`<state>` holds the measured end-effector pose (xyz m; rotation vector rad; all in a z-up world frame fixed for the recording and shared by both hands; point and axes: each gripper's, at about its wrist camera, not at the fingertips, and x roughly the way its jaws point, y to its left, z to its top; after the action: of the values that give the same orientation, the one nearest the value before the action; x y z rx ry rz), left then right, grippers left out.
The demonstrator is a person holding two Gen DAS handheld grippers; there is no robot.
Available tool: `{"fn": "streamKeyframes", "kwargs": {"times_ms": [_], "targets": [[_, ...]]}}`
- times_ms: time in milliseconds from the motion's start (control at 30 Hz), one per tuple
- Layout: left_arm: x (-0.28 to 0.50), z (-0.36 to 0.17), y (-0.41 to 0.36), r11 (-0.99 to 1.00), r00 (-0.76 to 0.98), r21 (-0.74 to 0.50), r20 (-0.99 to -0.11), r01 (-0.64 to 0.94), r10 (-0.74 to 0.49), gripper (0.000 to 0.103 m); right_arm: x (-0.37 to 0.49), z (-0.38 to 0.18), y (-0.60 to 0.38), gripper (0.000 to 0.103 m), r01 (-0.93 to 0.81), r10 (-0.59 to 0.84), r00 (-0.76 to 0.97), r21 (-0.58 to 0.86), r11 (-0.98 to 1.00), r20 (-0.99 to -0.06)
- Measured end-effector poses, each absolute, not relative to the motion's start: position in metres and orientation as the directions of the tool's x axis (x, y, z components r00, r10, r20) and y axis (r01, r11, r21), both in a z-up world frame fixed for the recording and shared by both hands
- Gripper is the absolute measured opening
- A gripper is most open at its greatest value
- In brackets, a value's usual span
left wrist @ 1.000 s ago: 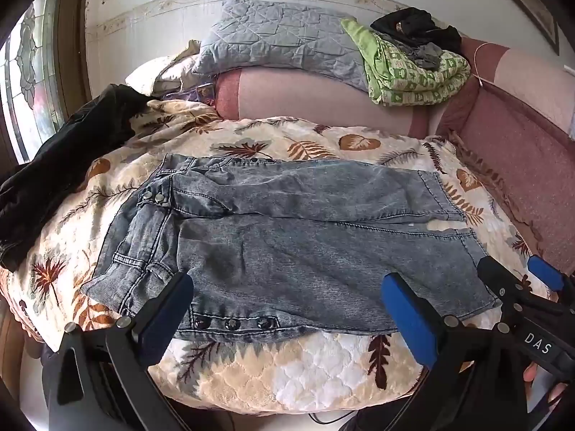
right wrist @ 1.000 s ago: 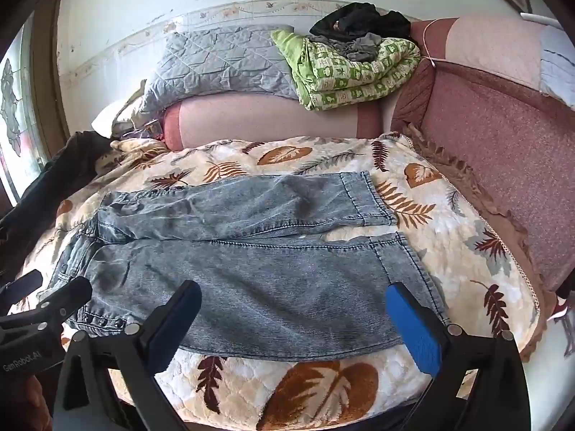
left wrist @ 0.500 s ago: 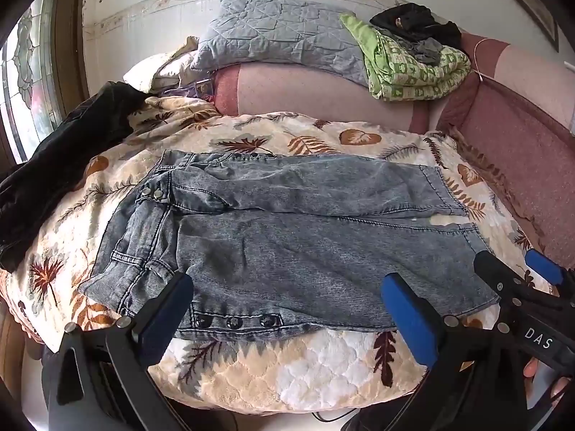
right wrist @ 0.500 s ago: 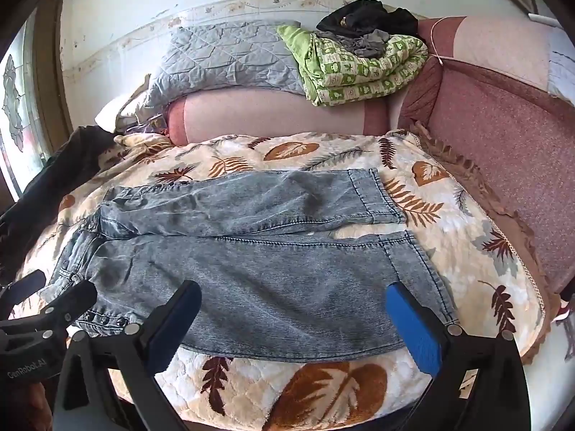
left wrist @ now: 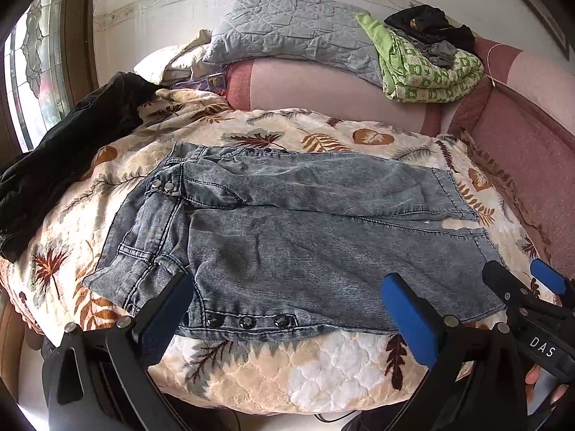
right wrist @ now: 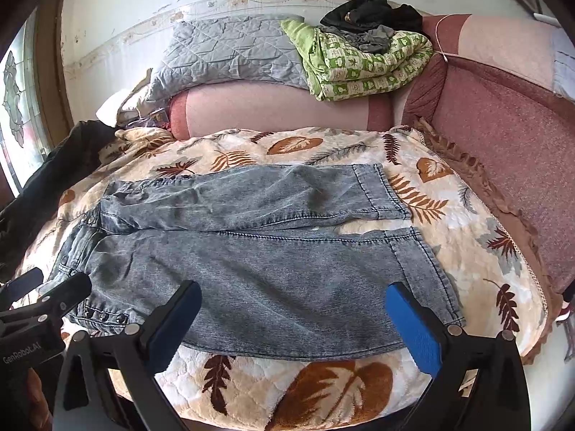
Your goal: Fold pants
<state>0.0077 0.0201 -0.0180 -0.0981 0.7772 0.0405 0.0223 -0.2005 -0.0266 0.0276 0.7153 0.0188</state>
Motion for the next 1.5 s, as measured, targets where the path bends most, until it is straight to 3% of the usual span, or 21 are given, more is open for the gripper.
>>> {"fn": "streamKeyframes", "kwargs": {"times_ms": [1500], "targets": [[0.0097,-0.0225,0.0224,0.994,0.700,-0.067,-0.714,-0.083,0.010,0.103,0.0253,-0.0279,-0.1954,0.103,-0.026,0.037,0.748,0.027,0.999,-0.663]]}}
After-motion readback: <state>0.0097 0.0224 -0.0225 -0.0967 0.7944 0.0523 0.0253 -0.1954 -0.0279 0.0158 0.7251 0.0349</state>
